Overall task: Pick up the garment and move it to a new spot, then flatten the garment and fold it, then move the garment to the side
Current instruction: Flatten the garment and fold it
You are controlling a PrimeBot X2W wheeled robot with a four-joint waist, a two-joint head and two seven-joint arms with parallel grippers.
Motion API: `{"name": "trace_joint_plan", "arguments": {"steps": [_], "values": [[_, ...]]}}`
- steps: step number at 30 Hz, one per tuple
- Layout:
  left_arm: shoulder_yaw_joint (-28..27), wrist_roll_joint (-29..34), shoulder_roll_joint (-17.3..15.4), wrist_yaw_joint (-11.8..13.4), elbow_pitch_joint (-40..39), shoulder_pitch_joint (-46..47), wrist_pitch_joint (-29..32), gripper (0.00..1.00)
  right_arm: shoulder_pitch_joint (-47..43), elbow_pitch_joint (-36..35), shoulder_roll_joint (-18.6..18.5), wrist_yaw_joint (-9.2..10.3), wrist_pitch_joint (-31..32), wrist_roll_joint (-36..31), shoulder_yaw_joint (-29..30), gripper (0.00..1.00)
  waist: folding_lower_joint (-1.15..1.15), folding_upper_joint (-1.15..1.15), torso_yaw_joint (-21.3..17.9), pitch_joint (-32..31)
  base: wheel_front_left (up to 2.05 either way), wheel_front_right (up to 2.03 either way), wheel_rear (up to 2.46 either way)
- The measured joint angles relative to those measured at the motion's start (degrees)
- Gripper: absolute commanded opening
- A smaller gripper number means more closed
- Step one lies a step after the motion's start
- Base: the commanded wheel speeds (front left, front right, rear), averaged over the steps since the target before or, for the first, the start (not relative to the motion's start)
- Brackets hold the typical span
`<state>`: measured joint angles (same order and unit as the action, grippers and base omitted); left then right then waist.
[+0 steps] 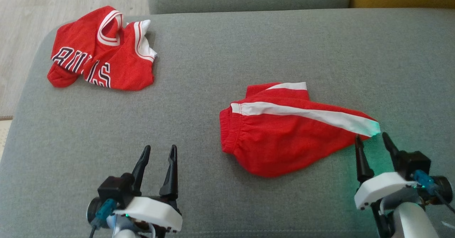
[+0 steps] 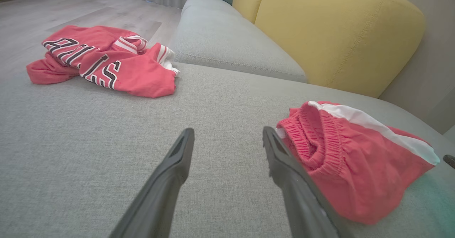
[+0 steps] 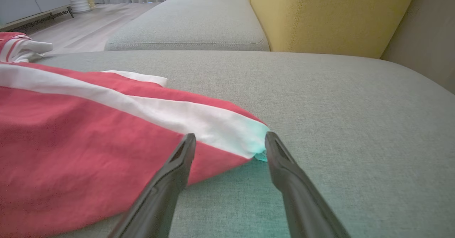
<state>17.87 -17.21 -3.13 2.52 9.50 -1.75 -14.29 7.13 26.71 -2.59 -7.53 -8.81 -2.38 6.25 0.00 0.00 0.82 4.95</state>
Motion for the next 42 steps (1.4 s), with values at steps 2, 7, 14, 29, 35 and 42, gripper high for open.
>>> {"name": "trace_joint_plan", "arguments": {"steps": [2, 7, 14, 29, 35, 42], "values": [[0.0, 0.0, 0.0, 0.0, 0.0, 0.0, 0.0, 1.0, -0.5, -0.1, 0.0, 0.0, 0.0, 0.8, -0.9, 1.0, 0.0, 0.0, -0.2, -0.3, 0.0, 0.0, 0.0], [0.0, 0.0, 0.0, 0.0, 0.0, 0.0, 0.0, 1.0, -0.9, -0.7, 0.0, 0.0, 0.0, 1.9, -2.6, 1.0, 0.0, 0.0, -0.7, -0.9, 0.0, 0.0, 0.0], [1.9, -0.5, 0.0, -0.6, 0.9, 0.6, 0.0, 1.0, -0.9, -1.9, 0.0, 0.0, 0.0, 2.6, -3.3, 1.0, 0.0, 0.0, -1.4, -1.4, 0.0, 0.0, 0.0], [13.0, -7.3, 0.1, -3.6, 12.2, 13.9, 2.5, 1.0, -0.8, -5.1, 0.0, 0.0, -0.1, 3.7, -4.7, 1.0, 0.0, 0.0, -6.5, 1.0, 0.0, 0.0, 0.0], [15.0, -9.3, 0.2, -3.6, 16.5, 15.3, 4.8, 1.0, -0.7, -5.4, 0.0, 0.0, -0.3, 3.7, -4.3, 1.0, 0.0, 0.0, -8.2, 2.3, 0.0, 0.0, 0.0], [16.9, -10.2, 0.2, -4.1, 16.8, 16.3, 5.3, 0.0, -0.7, -5.4, 0.0, 0.0, -0.8, 3.7, -4.1, 1.0, 0.0, 0.0, -8.2, 2.5, 0.0, 0.0, 0.0]]}}
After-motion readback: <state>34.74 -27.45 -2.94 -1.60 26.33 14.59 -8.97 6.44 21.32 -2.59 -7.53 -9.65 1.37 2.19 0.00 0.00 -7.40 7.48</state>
